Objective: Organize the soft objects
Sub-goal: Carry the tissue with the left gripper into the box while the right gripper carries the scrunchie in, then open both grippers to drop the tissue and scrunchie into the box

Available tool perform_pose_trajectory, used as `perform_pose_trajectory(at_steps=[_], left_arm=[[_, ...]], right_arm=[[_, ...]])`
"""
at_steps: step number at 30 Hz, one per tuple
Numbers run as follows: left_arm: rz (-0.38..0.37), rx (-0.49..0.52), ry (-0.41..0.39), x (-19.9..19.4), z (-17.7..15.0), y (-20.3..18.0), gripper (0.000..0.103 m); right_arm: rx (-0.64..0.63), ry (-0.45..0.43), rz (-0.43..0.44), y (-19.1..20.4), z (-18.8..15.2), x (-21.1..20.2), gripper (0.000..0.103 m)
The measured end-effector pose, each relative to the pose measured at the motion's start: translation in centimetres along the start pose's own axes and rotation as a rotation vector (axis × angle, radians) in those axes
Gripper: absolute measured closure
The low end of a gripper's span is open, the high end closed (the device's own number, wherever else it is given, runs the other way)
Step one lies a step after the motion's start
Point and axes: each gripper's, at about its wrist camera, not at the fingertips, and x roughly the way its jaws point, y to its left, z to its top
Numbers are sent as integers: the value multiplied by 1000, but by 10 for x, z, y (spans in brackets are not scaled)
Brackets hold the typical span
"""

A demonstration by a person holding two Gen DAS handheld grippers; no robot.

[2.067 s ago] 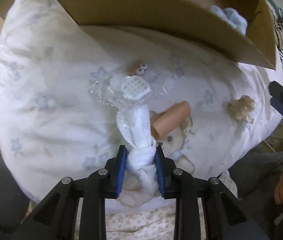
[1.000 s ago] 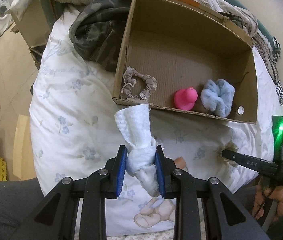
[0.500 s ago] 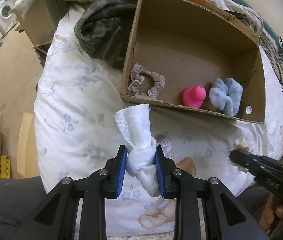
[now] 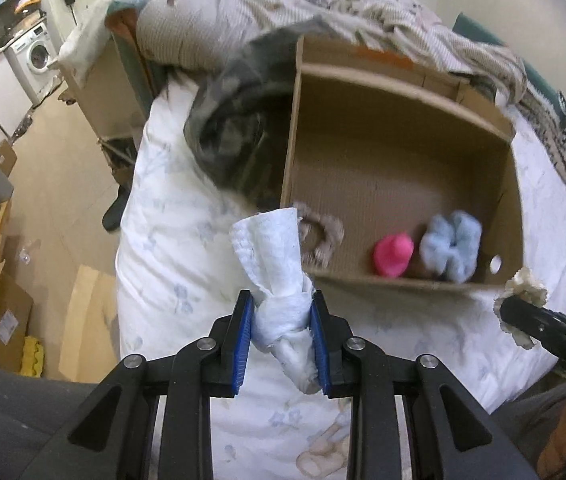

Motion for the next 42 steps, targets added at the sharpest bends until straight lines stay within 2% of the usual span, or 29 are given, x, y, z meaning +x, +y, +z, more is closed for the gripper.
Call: perform_pose_trajectory(at_steps=[7, 12, 20, 28, 36, 42], left_arm=[[-13, 14, -33, -8, 34, -8, 78], [-19, 26, -39, -4, 60, -16, 78], [6, 62, -45, 18, 84, -36, 78], [1, 81, -47, 47, 83, -45, 78], [-41, 105, 2, 75, 73, -51, 78], [-45, 98, 20, 86, 70, -52, 78]], right_arm=[[7, -85, 19, 0, 33, -25, 82], [2, -105, 0, -2, 62, -26, 82], [37, -108, -9, -17, 79, -12, 82], [60, -73, -44, -30, 79, 17, 82], [23, -17, -96, -29, 74, 47, 82], [12, 26, -123, -31, 76, 65, 82]])
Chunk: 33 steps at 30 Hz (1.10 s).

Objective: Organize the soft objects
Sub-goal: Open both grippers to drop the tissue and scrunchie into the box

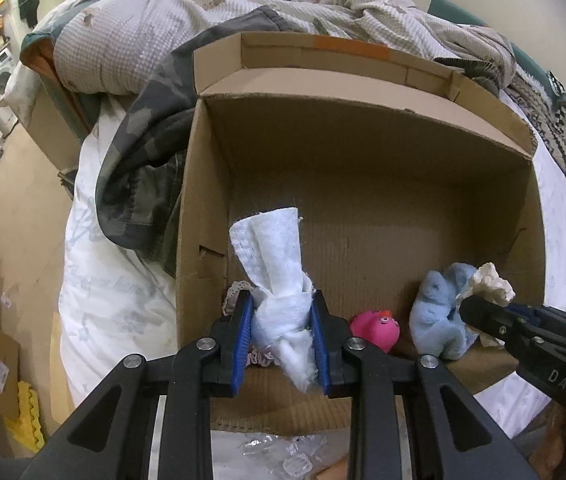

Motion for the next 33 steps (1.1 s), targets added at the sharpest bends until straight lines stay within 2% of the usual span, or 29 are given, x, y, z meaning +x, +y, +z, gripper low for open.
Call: perform_pose_trajectory(at_steps=[8, 29, 32, 33], left_arm=[[9, 25, -14, 6, -1, -3, 78], [-11, -2, -12, 5, -2, -2, 77], [-12, 0, -13, 4, -2, -3, 71], [-8, -2, -14, 3, -2, -3, 64]], right_arm=[[21, 40, -17, -5, 2, 15, 81], [43, 41, -25, -7, 1, 18, 81], [47, 37, -24, -8, 1, 18, 81], [47, 35, -24, -8, 1, 17, 80]])
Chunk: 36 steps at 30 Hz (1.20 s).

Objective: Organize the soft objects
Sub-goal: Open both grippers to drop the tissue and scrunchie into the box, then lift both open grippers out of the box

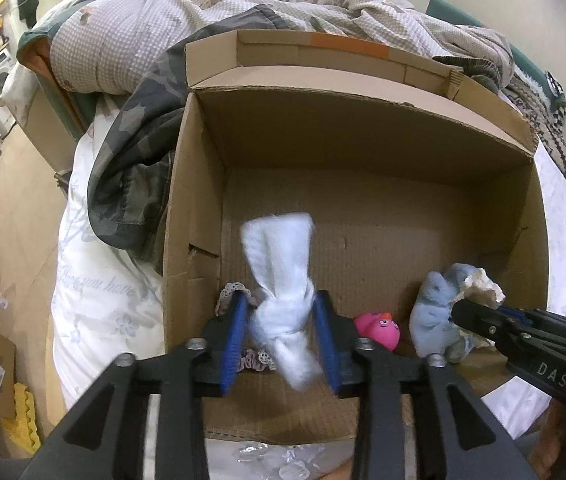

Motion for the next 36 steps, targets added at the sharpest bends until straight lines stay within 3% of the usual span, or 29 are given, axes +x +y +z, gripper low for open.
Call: perform_pose_trajectory(at_steps=[4, 7, 8, 15, 36], left_arm=[[6, -3, -13, -3, 1, 0, 54], [25, 4, -9, -4, 2, -1, 46], [24, 5, -9, -4, 3, -1, 46], [15, -12, -22, -8, 3, 3, 44], [4, -26, -62, -48, -14, 13, 44]], right_arm=[[8, -6, 8, -2, 0, -2, 75], [21, -15, 12, -4, 0, -4, 55], [28, -22, 23, -5, 0, -5, 44], [28, -77, 80, -3, 2, -19, 27], [54, -134, 78, 7, -12, -46, 27]])
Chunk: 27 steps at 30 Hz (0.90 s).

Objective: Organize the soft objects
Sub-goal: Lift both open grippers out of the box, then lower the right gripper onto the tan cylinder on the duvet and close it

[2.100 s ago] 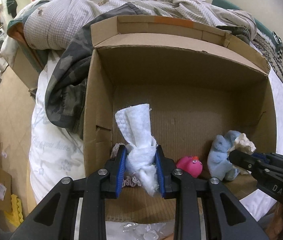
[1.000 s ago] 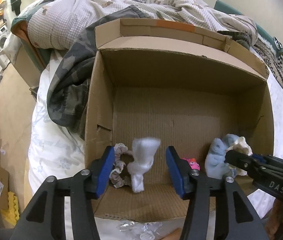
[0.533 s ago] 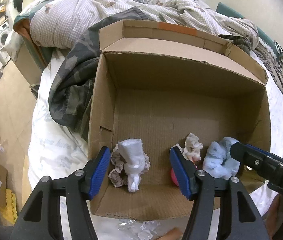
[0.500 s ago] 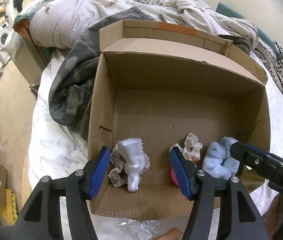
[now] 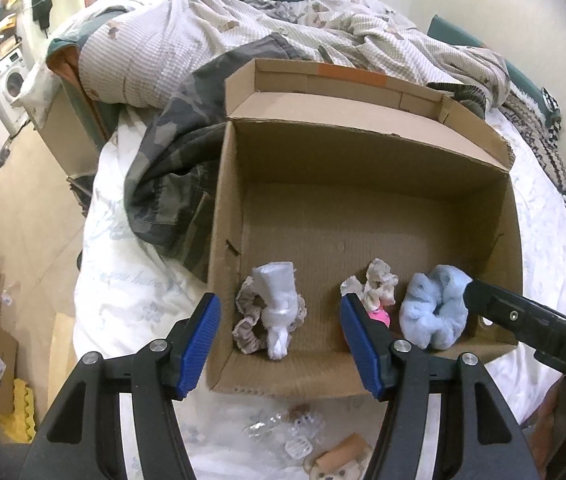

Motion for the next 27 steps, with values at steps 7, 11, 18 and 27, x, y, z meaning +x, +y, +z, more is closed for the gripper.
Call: perform_pose_trajectory(at_steps=[7, 11, 18, 27], left_arm=[[-6, -13, 0, -15, -15, 7, 44], [5, -12, 3, -21, -25, 13, 44], [14, -50, 54, -21, -44, 27, 44], [35, -9, 120, -9, -70, 37, 44]], right_arm=[[-7, -3, -14, 1, -17, -14, 27], [-6, 5, -14, 1, -31, -19, 27], [-42, 34, -34, 7, -57, -21, 27], [-85, 91, -53, 8, -83, -13, 27]])
